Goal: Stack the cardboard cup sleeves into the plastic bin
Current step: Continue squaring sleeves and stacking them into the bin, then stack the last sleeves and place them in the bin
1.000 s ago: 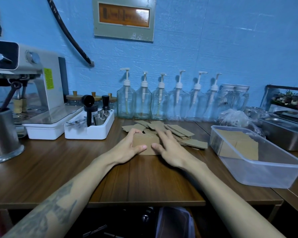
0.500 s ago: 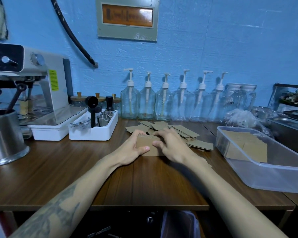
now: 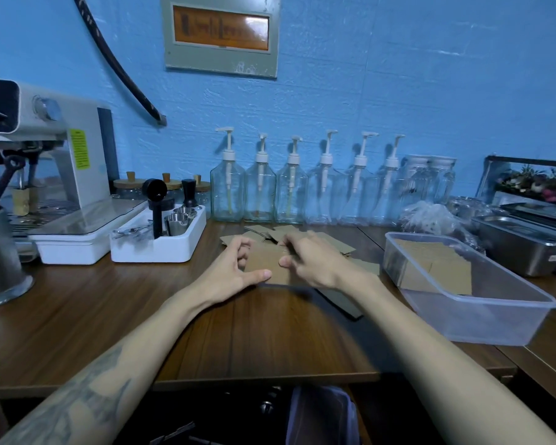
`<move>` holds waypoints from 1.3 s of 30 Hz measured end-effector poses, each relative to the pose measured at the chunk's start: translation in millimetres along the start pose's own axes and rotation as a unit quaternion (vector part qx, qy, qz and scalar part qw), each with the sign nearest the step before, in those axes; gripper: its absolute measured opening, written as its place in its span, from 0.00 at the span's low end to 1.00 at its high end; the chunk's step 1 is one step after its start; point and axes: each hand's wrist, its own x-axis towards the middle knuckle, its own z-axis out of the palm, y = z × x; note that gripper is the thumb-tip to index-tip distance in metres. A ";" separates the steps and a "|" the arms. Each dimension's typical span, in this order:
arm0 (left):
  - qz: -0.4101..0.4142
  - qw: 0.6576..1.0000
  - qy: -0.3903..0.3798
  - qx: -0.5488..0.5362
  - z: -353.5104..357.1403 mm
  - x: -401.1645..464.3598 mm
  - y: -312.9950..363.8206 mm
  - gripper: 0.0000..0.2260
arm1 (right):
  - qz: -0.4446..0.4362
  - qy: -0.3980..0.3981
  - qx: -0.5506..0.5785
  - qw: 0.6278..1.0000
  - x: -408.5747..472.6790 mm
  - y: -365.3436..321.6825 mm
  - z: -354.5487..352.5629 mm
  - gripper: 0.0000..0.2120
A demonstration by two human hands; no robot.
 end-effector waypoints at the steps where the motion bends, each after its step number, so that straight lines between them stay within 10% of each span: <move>1: 0.000 1.000 0.001 -0.003 0.3 0.3 1.9 0.25 | 0.004 0.007 -0.006 1.000 -3.1 2.6 -9.6 0.10; 11: 0.042 0.997 -0.061 -0.017 66.1 32.8 53.6 0.15 | 0.078 0.090 0.004 0.993 -59.9 58.9 -119.3 0.13; 19: -0.006 0.995 -0.099 0.020 165.1 60.9 95.4 0.27 | 0.152 0.107 0.001 0.983 -119.4 109.7 -153.2 0.13; 27: -0.097 0.985 -0.110 -0.086 208.2 58.6 100.3 0.39 | 0.217 0.056 -0.047 0.974 -152.8 153.2 -160.1 0.13; 39: -0.097 0.978 -0.150 -0.108 203.4 73.0 92.0 0.26 | 0.223 -0.043 -0.095 0.969 -126.6 185.3 -114.6 0.11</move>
